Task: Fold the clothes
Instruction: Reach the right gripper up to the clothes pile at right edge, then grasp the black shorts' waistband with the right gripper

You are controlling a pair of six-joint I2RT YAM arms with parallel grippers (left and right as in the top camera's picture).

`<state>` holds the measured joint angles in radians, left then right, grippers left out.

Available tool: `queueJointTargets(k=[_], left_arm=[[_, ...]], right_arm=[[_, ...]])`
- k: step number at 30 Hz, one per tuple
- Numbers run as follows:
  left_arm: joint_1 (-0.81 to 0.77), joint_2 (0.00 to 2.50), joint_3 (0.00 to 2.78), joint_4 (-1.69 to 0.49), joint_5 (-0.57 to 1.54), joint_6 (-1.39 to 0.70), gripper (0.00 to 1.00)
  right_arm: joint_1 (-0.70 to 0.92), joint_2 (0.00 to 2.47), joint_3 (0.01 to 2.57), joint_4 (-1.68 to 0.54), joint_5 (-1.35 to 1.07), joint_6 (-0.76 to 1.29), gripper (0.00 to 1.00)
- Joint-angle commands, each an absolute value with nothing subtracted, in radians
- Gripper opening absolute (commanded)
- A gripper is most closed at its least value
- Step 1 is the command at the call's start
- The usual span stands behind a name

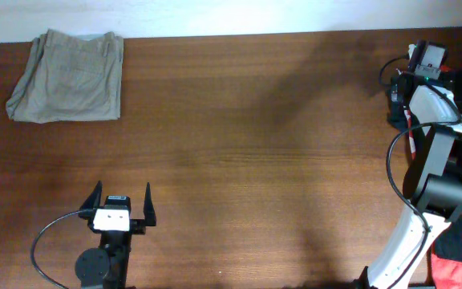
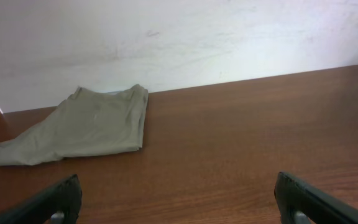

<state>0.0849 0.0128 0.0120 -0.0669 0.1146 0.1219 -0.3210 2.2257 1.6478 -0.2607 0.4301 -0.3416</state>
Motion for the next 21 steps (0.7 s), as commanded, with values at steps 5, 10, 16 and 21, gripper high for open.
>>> queueJointTargets(k=[5,10,16,21], left_arm=[[0.088,0.006,0.008,-0.070,0.111,0.113,0.99],[0.088,0.006,0.008,-0.070,0.111,0.113,0.99],[0.088,0.006,0.008,-0.070,0.111,0.113,0.99],[0.088,0.006,0.008,-0.070,0.111,0.113,0.99]], right_arm=[[-0.329,2.297,1.662,-0.237,0.424,-0.367,0.98],[-0.329,2.299,1.663,-0.218,0.429,-0.366,0.98],[-0.329,2.298,1.667,-0.219,0.426,-0.358,1.00],[-0.329,2.298,1.685,-0.220,0.426,-0.277,0.99]])
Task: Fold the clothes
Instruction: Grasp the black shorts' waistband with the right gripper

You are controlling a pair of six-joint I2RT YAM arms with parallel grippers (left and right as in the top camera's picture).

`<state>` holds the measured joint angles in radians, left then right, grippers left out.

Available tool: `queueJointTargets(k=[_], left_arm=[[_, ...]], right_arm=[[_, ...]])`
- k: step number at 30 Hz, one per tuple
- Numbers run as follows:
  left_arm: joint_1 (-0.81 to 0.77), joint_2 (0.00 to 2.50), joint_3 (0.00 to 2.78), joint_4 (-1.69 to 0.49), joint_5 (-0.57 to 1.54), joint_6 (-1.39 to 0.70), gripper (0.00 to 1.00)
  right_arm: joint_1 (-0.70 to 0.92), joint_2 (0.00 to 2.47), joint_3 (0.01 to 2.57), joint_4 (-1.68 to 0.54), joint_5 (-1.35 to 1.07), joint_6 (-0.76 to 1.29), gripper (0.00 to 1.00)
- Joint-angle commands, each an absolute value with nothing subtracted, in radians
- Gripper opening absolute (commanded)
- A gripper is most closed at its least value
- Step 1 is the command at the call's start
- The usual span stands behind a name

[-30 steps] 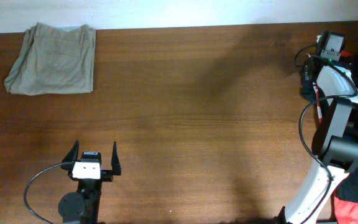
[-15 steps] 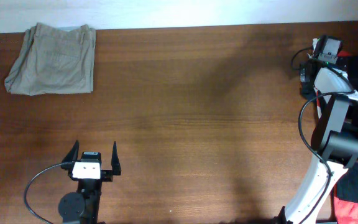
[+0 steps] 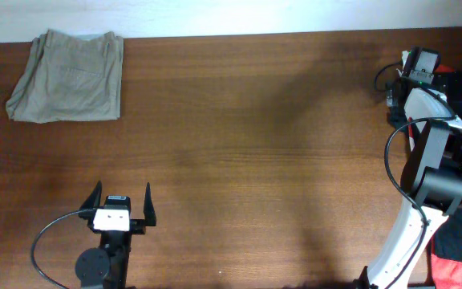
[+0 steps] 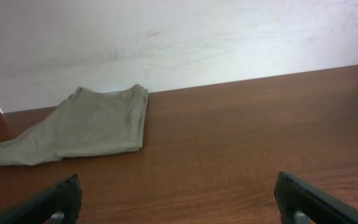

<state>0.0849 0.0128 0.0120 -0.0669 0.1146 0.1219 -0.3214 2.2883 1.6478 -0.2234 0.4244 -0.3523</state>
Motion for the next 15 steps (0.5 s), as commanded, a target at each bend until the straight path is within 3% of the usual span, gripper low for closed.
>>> queueJointTargets(k=[1,15], left_arm=[[0.088,0.006,0.008,-0.070,0.111,0.113,0.99],[0.088,0.006,0.008,-0.070,0.111,0.113,0.99]], right_arm=[[-0.329,2.298,1.691,-0.220,0.422,-0.267,0.99],[-0.348,2.297,1.737,-0.276,0.358,-0.283,0.99]])
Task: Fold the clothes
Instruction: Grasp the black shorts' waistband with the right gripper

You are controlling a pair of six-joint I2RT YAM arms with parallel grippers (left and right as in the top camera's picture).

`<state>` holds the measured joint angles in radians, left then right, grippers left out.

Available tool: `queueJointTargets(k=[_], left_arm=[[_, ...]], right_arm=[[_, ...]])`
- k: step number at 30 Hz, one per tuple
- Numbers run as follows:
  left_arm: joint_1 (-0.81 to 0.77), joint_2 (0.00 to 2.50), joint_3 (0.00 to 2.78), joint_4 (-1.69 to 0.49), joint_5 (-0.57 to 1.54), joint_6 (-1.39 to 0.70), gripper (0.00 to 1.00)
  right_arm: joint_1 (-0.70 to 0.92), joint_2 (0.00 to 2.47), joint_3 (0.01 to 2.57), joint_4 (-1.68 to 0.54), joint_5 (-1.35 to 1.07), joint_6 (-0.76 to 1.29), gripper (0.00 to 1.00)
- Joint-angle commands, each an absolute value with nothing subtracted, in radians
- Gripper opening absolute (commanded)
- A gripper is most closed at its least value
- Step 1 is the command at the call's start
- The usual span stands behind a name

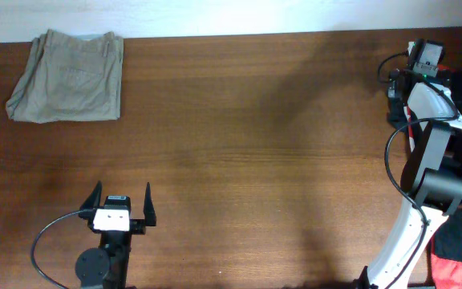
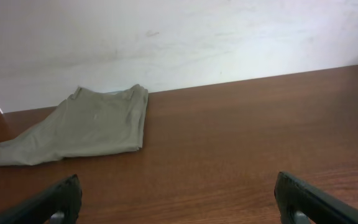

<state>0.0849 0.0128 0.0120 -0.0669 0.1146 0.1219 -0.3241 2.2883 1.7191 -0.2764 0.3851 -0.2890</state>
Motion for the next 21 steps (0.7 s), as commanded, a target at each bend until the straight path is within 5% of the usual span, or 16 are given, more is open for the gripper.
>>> queueJointTargets(k=[1,21], left_arm=[[0.088,0.006,0.008,-0.070,0.111,0.113,0.99],[0.088,0.006,0.008,-0.070,0.111,0.113,0.99]], right_arm=[[-0.356,2.297,1.737,-0.277,0.358,-0.283,0.99],[-0.410,2.298,1.737,-0.303,0.157,-0.283,0.99]])
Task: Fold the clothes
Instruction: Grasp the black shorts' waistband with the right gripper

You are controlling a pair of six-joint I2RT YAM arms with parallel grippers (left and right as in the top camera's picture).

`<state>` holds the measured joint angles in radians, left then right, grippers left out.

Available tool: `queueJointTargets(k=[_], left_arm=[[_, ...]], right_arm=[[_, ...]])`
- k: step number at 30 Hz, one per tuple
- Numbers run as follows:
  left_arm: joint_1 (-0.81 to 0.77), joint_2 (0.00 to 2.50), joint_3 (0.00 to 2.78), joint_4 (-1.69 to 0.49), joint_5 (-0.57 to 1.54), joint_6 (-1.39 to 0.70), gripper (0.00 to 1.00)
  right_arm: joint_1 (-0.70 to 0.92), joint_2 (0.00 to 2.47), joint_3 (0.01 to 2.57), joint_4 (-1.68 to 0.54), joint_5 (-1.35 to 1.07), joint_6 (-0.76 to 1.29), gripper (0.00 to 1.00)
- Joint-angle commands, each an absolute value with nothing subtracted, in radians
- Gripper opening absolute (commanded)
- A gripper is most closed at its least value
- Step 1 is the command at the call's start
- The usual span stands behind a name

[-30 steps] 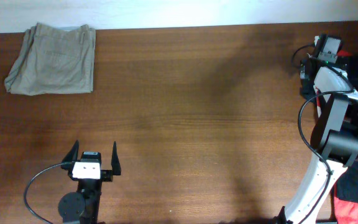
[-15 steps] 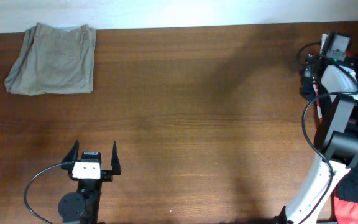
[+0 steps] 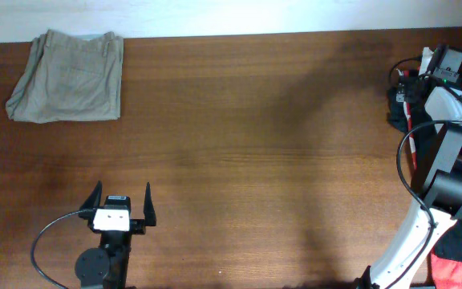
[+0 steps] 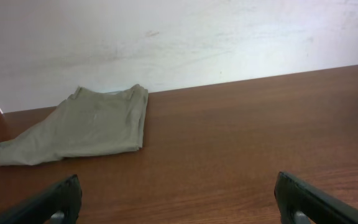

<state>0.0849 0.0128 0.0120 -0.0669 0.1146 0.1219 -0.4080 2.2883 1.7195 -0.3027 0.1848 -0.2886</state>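
Note:
A folded pair of khaki trousers (image 3: 66, 76) lies at the table's far left corner, also seen ahead of the left wrist camera as khaki trousers (image 4: 79, 127). My left gripper (image 3: 122, 201) rests near the front edge, well short of them, open with nothing between its fingers (image 4: 55, 199). My right arm (image 3: 438, 96) reaches to the far right edge of the table; its gripper end points off the table and the jaws are hidden.
The brown wooden table (image 3: 255, 144) runs up to a white wall (image 4: 166, 37) at the back. Red cloth (image 3: 459, 269) shows beyond the table's right front corner, beside the right arm's base.
The right arm's wrist has shifted a little to the right, further past the table's right edge. The left gripper and the trousers have not moved.
The folded trousers lay at the far left corner and the left gripper stood open near the front edge throughout. Only the right arm's wrist shifted about at the far right edge, ending further right now.

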Motion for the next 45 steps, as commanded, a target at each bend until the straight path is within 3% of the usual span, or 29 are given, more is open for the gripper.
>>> queueJointTargets(k=[1,45], left_arm=[[0.088,0.006,0.008,-0.070,0.111,0.113,0.99],[0.088,0.006,0.008,-0.070,0.111,0.113,0.99]], right_arm=[[-0.410,2.298,1.737,-0.303,0.157,-0.283,0.99],[-0.415,2.364,1.802,-0.331,0.176,-0.231,0.99]])
